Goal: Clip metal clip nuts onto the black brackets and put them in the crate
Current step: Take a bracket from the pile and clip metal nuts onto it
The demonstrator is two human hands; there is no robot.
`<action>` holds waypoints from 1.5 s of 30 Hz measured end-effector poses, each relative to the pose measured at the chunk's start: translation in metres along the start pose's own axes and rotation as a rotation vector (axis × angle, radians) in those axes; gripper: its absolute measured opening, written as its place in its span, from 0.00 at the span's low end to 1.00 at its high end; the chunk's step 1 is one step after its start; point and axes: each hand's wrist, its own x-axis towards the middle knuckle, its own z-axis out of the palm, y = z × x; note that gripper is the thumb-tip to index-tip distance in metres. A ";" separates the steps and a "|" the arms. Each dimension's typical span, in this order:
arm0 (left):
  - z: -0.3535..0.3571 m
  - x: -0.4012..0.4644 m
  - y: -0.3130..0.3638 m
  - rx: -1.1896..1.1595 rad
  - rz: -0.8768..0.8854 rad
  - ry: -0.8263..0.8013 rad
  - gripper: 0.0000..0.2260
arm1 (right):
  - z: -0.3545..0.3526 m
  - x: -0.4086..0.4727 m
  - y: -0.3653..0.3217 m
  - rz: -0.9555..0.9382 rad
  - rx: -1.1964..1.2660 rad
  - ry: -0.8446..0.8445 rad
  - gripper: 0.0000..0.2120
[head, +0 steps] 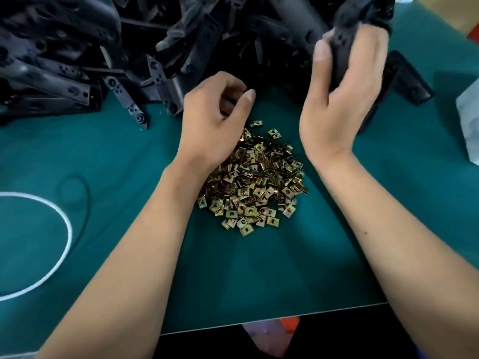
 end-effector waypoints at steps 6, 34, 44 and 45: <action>-0.008 0.004 0.011 -0.652 -0.340 -0.051 0.17 | 0.008 -0.016 -0.017 0.605 0.805 -0.494 0.14; -0.034 -0.014 -0.015 -1.271 -0.549 0.028 0.09 | 0.001 -0.022 0.002 0.076 -0.002 -1.063 0.05; -0.023 -0.016 -0.013 -1.135 -0.461 -0.030 0.12 | 0.000 -0.022 0.004 0.438 0.439 -0.824 0.03; -0.022 -0.016 -0.013 -1.122 -0.452 -0.042 0.11 | 0.001 -0.022 0.005 0.445 0.456 -0.840 0.03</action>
